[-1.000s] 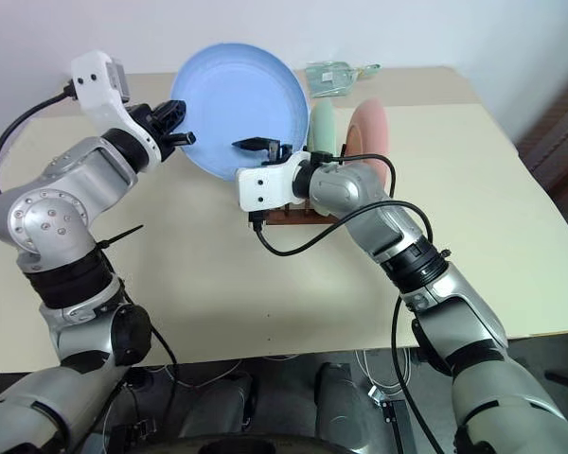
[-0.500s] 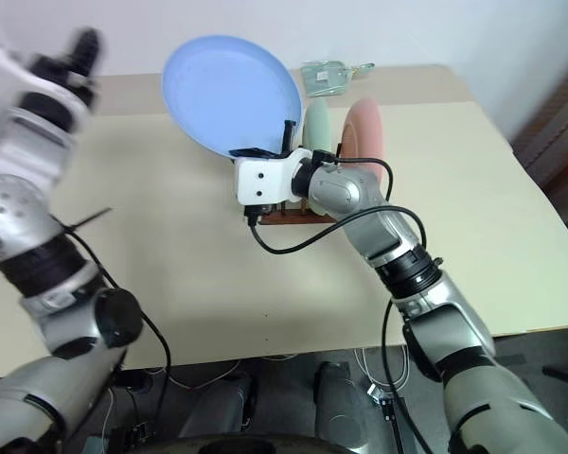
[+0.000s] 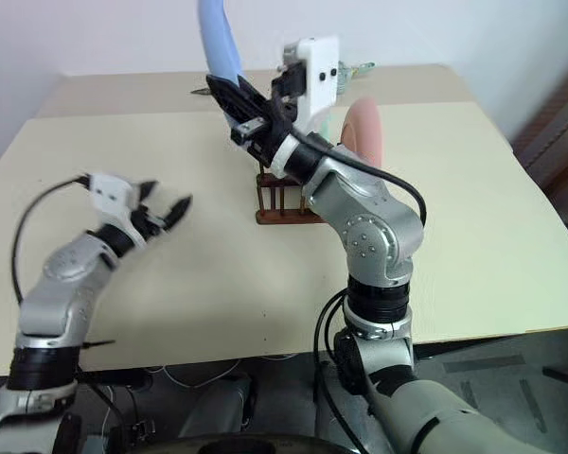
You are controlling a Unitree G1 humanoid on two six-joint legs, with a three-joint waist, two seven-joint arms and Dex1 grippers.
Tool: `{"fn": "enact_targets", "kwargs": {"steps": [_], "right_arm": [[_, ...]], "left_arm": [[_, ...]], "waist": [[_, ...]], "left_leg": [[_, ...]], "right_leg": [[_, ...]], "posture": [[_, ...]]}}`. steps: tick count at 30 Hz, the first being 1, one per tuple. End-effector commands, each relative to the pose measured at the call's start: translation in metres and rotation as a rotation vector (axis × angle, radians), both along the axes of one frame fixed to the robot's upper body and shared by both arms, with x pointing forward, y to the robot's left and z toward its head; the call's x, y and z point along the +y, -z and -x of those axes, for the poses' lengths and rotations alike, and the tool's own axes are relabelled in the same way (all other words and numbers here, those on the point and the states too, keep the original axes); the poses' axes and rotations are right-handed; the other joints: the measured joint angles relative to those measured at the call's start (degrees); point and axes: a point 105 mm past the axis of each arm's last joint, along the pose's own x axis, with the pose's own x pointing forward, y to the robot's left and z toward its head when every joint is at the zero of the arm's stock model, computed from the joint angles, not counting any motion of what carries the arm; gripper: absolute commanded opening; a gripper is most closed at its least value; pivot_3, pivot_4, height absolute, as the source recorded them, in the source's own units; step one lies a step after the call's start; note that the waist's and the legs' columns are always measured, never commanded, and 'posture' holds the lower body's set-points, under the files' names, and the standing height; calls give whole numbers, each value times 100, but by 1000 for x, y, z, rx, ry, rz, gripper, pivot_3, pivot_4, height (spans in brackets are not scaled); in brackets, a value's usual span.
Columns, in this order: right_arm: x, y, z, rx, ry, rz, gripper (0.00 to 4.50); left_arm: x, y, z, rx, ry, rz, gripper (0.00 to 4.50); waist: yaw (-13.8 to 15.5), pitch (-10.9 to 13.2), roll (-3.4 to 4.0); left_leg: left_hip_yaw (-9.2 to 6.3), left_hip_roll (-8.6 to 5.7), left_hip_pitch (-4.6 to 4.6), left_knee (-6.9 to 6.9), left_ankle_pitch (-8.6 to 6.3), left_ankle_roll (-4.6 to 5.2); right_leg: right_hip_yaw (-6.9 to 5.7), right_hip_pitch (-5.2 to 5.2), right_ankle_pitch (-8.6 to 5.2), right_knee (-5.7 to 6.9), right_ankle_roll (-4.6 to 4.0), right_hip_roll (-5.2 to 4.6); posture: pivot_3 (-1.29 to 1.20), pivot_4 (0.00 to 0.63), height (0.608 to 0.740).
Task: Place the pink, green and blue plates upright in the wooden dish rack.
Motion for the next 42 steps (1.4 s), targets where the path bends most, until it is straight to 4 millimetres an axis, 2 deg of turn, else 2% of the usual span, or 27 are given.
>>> {"fn": "enact_targets", "kwargs": {"steps": [1, 6, 13, 17, 20, 24, 25, 27, 29, 31, 34, 37, 39, 40, 41, 42], "right_arm": [[-2, -6, 4, 56, -8, -66, 0], [-3, 4, -3, 153, 4, -76, 0], [-8, 24, -21, 272, 82, -48, 0], [-9, 26, -28, 293, 86, -59, 0], [-10, 23, -30, 265, 105, -31, 1096], [-13, 11, -27, 37, 202, 151, 3151], [-14, 9, -26, -16, 215, 184, 3547], [-18, -5, -20, -204, 261, 280, 3547], [-22, -21, -6, -420, 267, 374, 3547], [-30, -29, 4, -506, 233, 392, 3547], [-60, -38, 20, -571, 202, 396, 3547], [-103, -35, 19, -517, 252, 410, 3547], [-140, -18, 18, -453, 307, 499, 3547], [-162, -3, 19, -398, 331, 560, 3547], [-188, 21, 22, -297, 342, 616, 3547], [-206, 36, 27, -227, 343, 647, 3547]], "left_arm": [[-16, -9, 14, -49, 125, -34, 3874], [-22, -1, 23, -10, 191, -49, 3874], [-24, -1, 21, -14, 194, -51, 3874], [-27, -1, 20, -24, 197, -61, 3874], [-30, -1, 20, -26, 201, -61, 3910], [-33, -1, 21, -27, 207, -57, 3910], [-34, -1, 21, -27, 210, -55, 3910], [-36, -1, 22, -26, 214, -54, 3910], [-38, -1, 22, -25, 220, -55, 3910], [-40, 0, 21, -24, 225, -54, 3910], [-40, 1, 18, -21, 227, -57, 3910], [-38, 3, 15, -21, 217, -68, 3910], [-34, 6, 12, -21, 197, -76, 3910], [-30, 8, 11, -16, 186, -83, 3910], [-24, 12, 11, -6, 175, -93, 3910], [-21, 15, 11, 1, 170, -99, 3910]], "waist": [[-2, 0, 8], [-1, -1, 11], [-4, -2, 10], [-8, -2, 11], [-9, -2, 11], [-3, -1, 12], [-3, -1, 12], [-8, -1, 11], [2, -1, 11], [4, -2, 9], [19, -3, 7], [53, -4, 5], [77, -5, 3], [91, -5, 3], [129, -5, 2], [178, -8, -2]], "left_leg": [[0, 3, 0, -1, 0, 0], [4, 4, 1, 2, 0, 1], [5, 4, 1, 4, 1, 1], [6, 5, 1, 3, 1, 1], [6, 5, 1, 3, 1, 1], [7, 5, -1, 5, 1, 1], [8, 5, 0, 6, 1, 1], [9, 5, 1, 6, 1, 1], [9, 5, 0, 7, 1, 2], [10, 5, -2, 9, 1, 1], [9, 7, -2, 10, 0, 2], [6, 7, 0, 13, -1, 3], [6, 6, 1, 18, -2, 7], [6, 6, 1, 18, -3, 8], [8, 7, 1, 19, -5, 11], [9, 7, 3, 17, -6, 14]], "right_leg": [[0, -1, 0, -1, -1, 3], [1, 2, 0, -2, -1, 4], [1, 3, 1, -2, 0, 5], [1, 3, 1, -2, 0, 6], [1, 3, 1, -2, 0, 7], [0, 5, 1, -4, 0, 7], [1, 6, 0, -6, 1, 7], [0, 8, 0, -7, 1, 7], [0, 9, 0, -8, 2, 7], [0, 11, 0, -12, 3, 7], [-1, 14, 0, -14, 3, 7], [-3, 32, -1, -28, 3, 7], [-3, 41, -2, -36, 3, 6], [-4, 45, -4, -39, 3, 6], [-4, 46, -6, -40, 5, 5], [-4, 47, -9, -41, 4, 5]], "posture": [[0, 150, 740], [0, 150, 740], [0, 150, 740], [0, 150, 740], [0, 150, 740], [0, 150, 740], [0, 150, 740], [0, 150, 740], [0, 150, 740], [0, 150, 740], [0, 150, 740], [0, 150, 740], [0, 150, 740], [0, 150, 740], [0, 150, 740], [0, 150, 740]]}}
